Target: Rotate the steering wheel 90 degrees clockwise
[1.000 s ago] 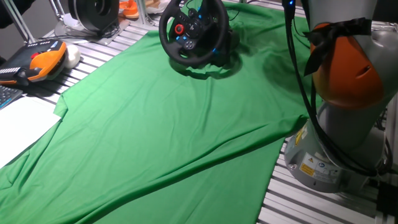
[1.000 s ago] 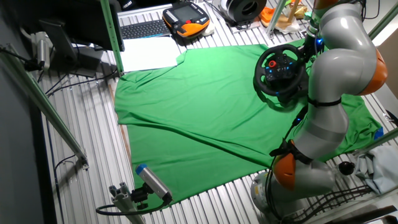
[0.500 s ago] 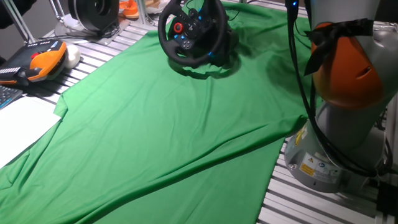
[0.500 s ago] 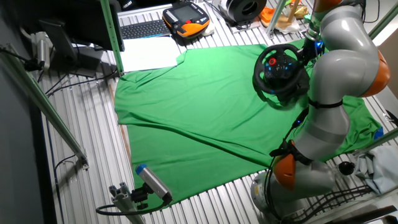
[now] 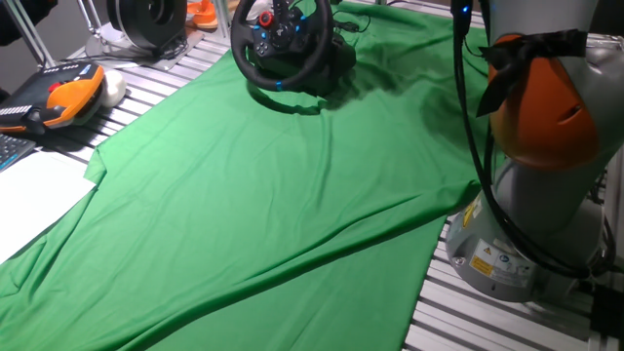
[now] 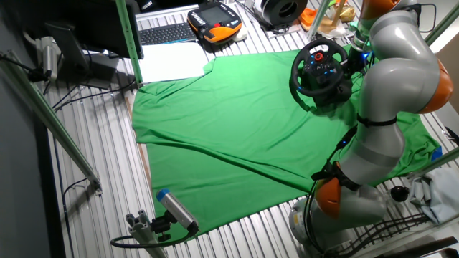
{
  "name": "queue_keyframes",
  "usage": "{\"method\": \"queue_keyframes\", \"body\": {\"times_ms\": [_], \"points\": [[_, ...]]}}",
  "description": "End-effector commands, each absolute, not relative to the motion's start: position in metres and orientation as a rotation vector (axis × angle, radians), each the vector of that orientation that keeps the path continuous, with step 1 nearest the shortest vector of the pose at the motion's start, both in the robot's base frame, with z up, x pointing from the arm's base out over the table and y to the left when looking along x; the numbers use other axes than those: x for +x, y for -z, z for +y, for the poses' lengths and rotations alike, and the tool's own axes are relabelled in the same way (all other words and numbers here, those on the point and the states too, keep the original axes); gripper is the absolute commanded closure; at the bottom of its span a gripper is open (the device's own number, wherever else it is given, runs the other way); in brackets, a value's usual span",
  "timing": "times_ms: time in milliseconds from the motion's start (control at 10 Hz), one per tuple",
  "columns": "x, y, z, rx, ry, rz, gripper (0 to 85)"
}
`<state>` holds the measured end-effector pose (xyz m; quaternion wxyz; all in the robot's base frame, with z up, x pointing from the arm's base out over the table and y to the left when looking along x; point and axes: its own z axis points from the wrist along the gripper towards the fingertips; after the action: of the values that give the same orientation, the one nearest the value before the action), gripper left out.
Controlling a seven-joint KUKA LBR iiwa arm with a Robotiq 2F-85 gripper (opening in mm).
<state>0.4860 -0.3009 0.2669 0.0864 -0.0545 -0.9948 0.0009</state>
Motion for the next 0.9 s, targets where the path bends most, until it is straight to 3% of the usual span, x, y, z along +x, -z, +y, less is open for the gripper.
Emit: {"method": "queue_keyframes", "body": {"times_ms": [0,200,300,800], "points": [[0.486,-0.267,-0.3,-0.163,0.005,-2.962,68.0],[0.486,-0.268,-0.298,-0.183,0.01,-2.961,68.0],[0.487,-0.27,-0.296,-0.203,0.02,-2.96,51.0],[0.501,-0.284,-0.303,-0.167,0.024,-2.944,51.0]]}}
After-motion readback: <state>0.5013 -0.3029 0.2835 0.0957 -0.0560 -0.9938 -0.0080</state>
